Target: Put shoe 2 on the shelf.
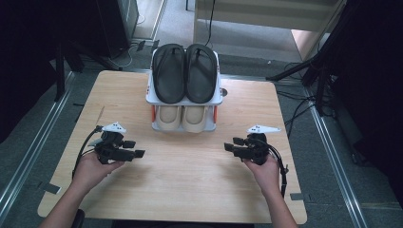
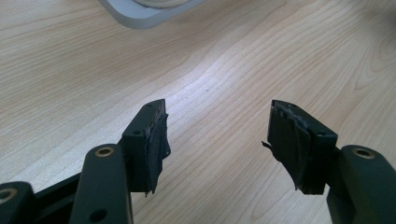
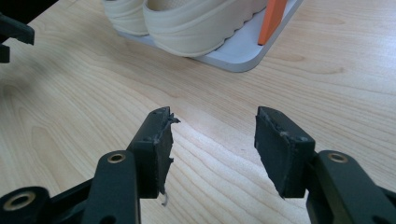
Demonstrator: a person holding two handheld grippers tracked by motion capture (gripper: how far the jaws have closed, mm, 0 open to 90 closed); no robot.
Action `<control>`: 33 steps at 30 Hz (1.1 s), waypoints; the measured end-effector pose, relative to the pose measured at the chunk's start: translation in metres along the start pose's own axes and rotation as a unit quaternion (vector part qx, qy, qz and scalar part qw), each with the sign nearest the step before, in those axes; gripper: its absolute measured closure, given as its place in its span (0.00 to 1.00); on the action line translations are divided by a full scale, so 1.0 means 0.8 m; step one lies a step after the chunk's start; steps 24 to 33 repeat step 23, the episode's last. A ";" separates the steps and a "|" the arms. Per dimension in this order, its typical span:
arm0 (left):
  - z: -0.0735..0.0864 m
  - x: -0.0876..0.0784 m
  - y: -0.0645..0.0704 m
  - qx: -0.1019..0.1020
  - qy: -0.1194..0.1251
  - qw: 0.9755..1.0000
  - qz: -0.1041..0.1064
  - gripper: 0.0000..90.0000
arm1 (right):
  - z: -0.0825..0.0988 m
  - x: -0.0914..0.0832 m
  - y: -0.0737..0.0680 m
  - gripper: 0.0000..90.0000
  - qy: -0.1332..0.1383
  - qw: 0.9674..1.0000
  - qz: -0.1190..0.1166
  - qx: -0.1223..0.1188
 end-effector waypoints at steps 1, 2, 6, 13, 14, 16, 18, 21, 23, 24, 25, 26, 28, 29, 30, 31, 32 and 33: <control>0.000 0.000 0.000 0.000 -0.001 1.000 0.001 0.43 | 0.000 0.000 -0.001 0.53 0.001 1.000 -0.002 0.002; 0.000 0.001 -0.001 -0.002 -0.001 1.000 0.003 0.43 | -0.001 0.001 -0.002 0.53 0.004 1.000 -0.004 0.000; 0.000 0.001 -0.001 0.001 -0.003 1.000 0.001 0.43 | -0.001 0.003 -0.005 0.53 0.004 1.000 -0.002 -0.007; 0.000 0.003 -0.001 -0.001 -0.003 1.000 0.003 0.42 | -0.001 0.004 -0.005 0.52 0.000 1.000 -0.001 -0.008; 0.000 0.003 -0.001 -0.002 -0.003 1.000 0.003 0.42 | -0.001 0.004 -0.005 0.52 0.001 1.000 -0.001 -0.009; 0.000 0.003 -0.001 -0.003 -0.005 1.000 0.004 0.42 | -0.001 0.004 -0.005 0.51 0.001 1.000 0.000 -0.007; 0.000 0.004 -0.001 -0.004 -0.006 1.000 0.003 0.42 | -0.001 0.003 -0.004 0.51 0.002 1.000 0.001 -0.009; -0.001 0.006 0.000 -0.010 -0.008 1.000 0.006 0.40 | -0.001 0.004 -0.004 0.48 -0.001 1.000 0.004 -0.013; -0.001 0.009 0.002 -0.016 -0.009 1.000 0.007 0.38 | 0.000 0.006 -0.004 0.47 -0.004 1.000 0.007 -0.018; -0.001 0.009 0.002 -0.016 -0.009 1.000 0.007 0.38 | 0.000 0.006 -0.004 0.47 -0.004 1.000 0.007 -0.018; -0.001 0.009 0.002 -0.016 -0.009 1.000 0.007 0.38 | 0.000 0.006 -0.004 0.47 -0.004 1.000 0.007 -0.018; -0.001 0.009 0.002 -0.016 -0.009 1.000 0.007 0.38 | 0.000 0.006 -0.004 0.47 -0.004 1.000 0.007 -0.018; -0.001 0.009 0.002 -0.016 -0.009 1.000 0.007 0.38 | 0.000 0.006 -0.004 0.47 -0.004 1.000 0.007 -0.018; -0.001 0.009 0.002 -0.016 -0.009 1.000 0.007 0.38 | 0.000 0.006 -0.004 0.47 -0.004 1.000 0.007 -0.018; -0.001 0.009 0.002 -0.016 -0.009 1.000 0.007 0.38 | 0.000 0.006 -0.004 0.47 -0.004 1.000 0.007 -0.018; -0.001 0.009 0.002 -0.016 -0.009 1.000 0.007 0.38 | 0.000 0.006 -0.004 0.47 -0.004 1.000 0.007 -0.018; -0.001 0.009 0.002 -0.016 -0.009 1.000 0.007 0.38 | 0.000 0.006 -0.004 0.47 -0.004 1.000 0.007 -0.018; -0.001 0.009 0.002 -0.016 -0.009 1.000 0.007 0.38 | 0.000 0.006 -0.004 0.47 -0.004 1.000 0.007 -0.018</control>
Point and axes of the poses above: each handheld gripper's, and its own axes: x roughly forward along the jaws, z roughly out of its underside, y roughly to its right, the point moved 3 cm from there along x, roughly forward along the jaws, and after that the axes turned 5 degrees about -z, right-handed, at the moved point
